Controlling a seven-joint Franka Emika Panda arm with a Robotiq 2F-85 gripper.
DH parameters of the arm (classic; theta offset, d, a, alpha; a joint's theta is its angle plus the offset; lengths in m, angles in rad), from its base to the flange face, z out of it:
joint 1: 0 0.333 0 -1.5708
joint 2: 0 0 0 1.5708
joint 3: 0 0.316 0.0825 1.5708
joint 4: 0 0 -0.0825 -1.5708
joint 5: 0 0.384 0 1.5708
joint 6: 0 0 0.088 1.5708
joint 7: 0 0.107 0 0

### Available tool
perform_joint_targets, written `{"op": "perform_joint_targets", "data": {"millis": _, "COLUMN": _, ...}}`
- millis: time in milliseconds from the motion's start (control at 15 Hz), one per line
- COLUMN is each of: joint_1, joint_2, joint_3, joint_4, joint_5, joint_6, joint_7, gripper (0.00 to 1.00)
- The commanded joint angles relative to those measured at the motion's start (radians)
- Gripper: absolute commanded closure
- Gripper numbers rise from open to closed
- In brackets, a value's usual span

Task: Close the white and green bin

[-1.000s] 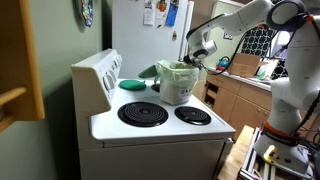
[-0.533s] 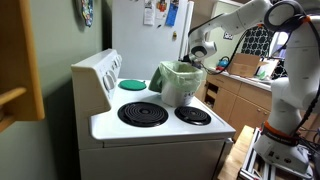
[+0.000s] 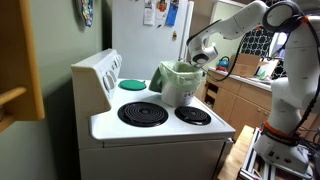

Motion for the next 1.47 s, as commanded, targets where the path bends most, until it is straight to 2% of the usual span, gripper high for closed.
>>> {"op": "perform_joint_targets", "data": {"millis": 0, "joint_1": -0.001, "joint_2": -0.004, "joint_3": 0.0, "joint_4": -0.005, "joint_5": -0.005, "joint_6": 0.0, "joint_7": 0.005, "gripper": 0.0}}
{"op": "perform_joint_targets", "data": {"millis": 267, "joint_1": -0.003, "joint_2": -0.015, "joint_3": 0.0, "joint_4": -0.009, "joint_5": -0.007, "joint_6": 0.0, "joint_7": 0.005, "gripper": 0.0}}
{"op": "perform_joint_targets", "data": {"millis": 400, "joint_1": -0.014, "joint_2": -0.051, "joint_3": 0.002, "joint_4": -0.043, "joint_5": -0.023, "joint_6": -0.005, "joint_7": 0.052, "gripper": 0.0}}
{"op": "perform_joint_targets", "data": {"millis": 600, "joint_1": -0.04, "joint_2": -0.088, "joint_3": 0.011, "joint_4": -0.093, "joint_5": -0.09, "joint_6": -0.003, "joint_7": 0.205, "gripper": 0.0}}
{"op": "perform_joint_targets", "data": {"millis": 800, "joint_1": -0.067, "joint_2": -0.12, "joint_3": 0.018, "joint_4": -0.184, "joint_5": -0.242, "joint_6": -0.033, "joint_7": 0.45, "gripper": 0.0}}
{"op": "perform_joint_targets", "data": {"millis": 867, "joint_1": -0.22, "joint_2": -0.134, "joint_3": 0.164, "joint_4": -0.202, "joint_5": -0.299, "joint_6": -0.039, "joint_7": 0.524, "gripper": 0.0}}
{"op": "perform_joint_targets", "data": {"millis": 1133, "joint_1": -0.37, "joint_2": -0.143, "joint_3": 0.259, "joint_4": -0.22, "joint_5": -0.545, "joint_6": -0.102, "joint_7": 0.834, "gripper": 0.0}}
{"op": "perform_joint_targets", "data": {"millis": 1200, "joint_1": -0.31, "joint_2": -0.144, "joint_3": 0.179, "joint_4": -0.205, "joint_5": -0.579, "joint_6": -0.1, "joint_7": 0.867, "gripper": 0.0}}
{"op": "perform_joint_targets", "data": {"millis": 1400, "joint_1": -0.326, "joint_2": -0.157, "joint_3": 0.152, "joint_4": -0.2, "joint_5": -0.747, "joint_6": -0.125, "joint_7": 1.033, "gripper": 0.0}}
